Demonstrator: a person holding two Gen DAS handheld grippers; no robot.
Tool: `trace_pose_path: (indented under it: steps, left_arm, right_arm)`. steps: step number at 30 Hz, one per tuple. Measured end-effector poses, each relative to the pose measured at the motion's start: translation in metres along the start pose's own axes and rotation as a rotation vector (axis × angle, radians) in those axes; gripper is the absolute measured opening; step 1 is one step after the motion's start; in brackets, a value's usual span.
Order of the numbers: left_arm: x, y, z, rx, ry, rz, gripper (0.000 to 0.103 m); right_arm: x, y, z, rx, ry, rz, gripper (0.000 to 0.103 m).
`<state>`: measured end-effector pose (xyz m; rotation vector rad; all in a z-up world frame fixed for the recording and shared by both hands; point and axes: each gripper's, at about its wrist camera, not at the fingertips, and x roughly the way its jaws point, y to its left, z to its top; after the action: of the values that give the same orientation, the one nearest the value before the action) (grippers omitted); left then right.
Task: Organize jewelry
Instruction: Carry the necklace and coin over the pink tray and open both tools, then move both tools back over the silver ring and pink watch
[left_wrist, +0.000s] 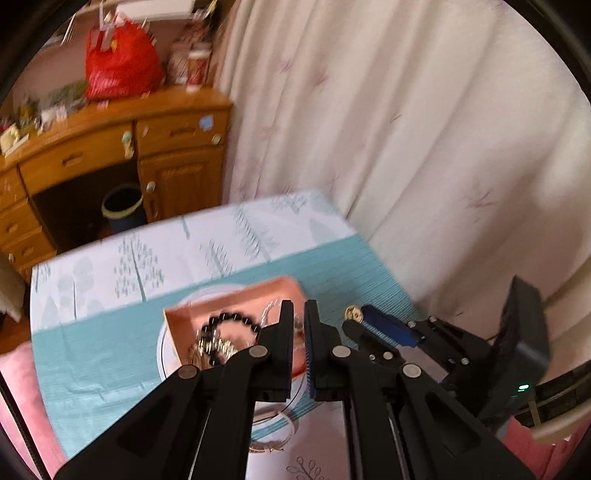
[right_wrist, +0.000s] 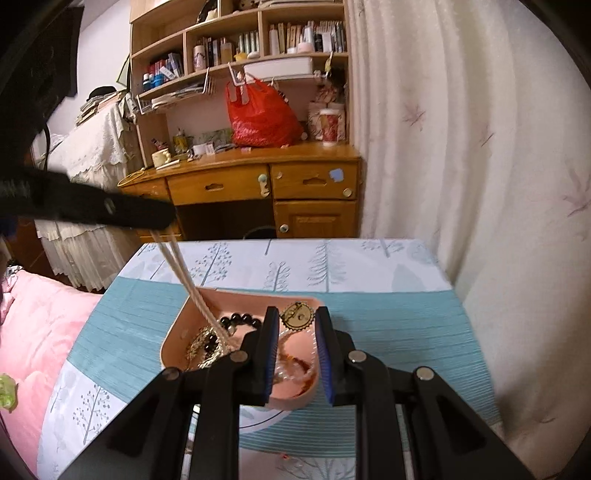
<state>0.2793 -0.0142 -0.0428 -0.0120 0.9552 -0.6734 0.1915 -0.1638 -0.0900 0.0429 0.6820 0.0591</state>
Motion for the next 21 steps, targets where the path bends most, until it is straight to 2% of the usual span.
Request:
trace_pose_path:
  steps: [2, 3, 4, 5, 6, 7, 9, 11, 12, 13, 16, 18, 21]
  left_arm:
    - [0.020, 0.006, -0.012, -0.021, 0.051, 0.061, 0.010]
    - [0.031, 0.010, -0.017, -0.048, 0.082, 0.105, 0.030]
    - [0.039, 0.015, -0.021, -0.074, 0.109, 0.138, 0.057]
    - [0.043, 0.019, -0.026, -0.095, 0.124, 0.160, 0.065]
    - [0.046, 0.021, -0.030, -0.112, 0.130, 0.177, 0.067]
    - [0.047, 0.025, -0.034, -0.126, 0.134, 0.194, 0.067]
    - [0.048, 0.028, -0.038, -0.134, 0.135, 0.228, 0.070]
    - [0.045, 0.030, -0.042, -0.143, 0.123, 0.267, 0.081]
    - [0.043, 0.030, -0.045, -0.150, 0.116, 0.287, 0.086]
    - [0.040, 0.030, -0.049, -0.159, 0.115, 0.306, 0.087]
    - [0.036, 0.032, -0.061, -0.186, 0.108, 0.339, 0.087]
    - [0.032, 0.032, -0.073, -0.206, 0.092, 0.372, 0.087]
    - [0.031, 0.030, -0.099, -0.246, 0.098, 0.397, 0.087]
  right_arm:
    - [0.010, 0.001, -0.007, 0.010, 0.025, 0.025, 0.020]
    - [0.017, 0.003, -0.010, 0.011, 0.044, 0.036, 0.020]
    - [0.024, 0.004, -0.014, 0.006, 0.073, 0.044, 0.023]
    - [0.033, 0.007, -0.018, -0.003, 0.113, 0.045, 0.026]
    - [0.038, 0.009, -0.022, -0.011, 0.136, 0.042, 0.034]
    - [0.042, 0.012, -0.025, -0.021, 0.154, 0.041, 0.037]
    - [0.043, 0.015, -0.031, -0.039, 0.168, 0.055, 0.038]
    - [0.040, 0.016, -0.033, -0.048, 0.176, 0.071, 0.041]
    - [0.038, 0.016, -0.034, -0.052, 0.180, 0.080, 0.046]
    - [0.036, 0.016, -0.035, -0.055, 0.186, 0.088, 0.053]
    - [0.030, 0.011, -0.038, -0.061, 0.200, 0.104, 0.066]
    - [0.026, 0.007, -0.045, -0.065, 0.222, 0.112, 0.070]
    - [0.024, 0.002, -0.055, -0.080, 0.263, 0.110, 0.070]
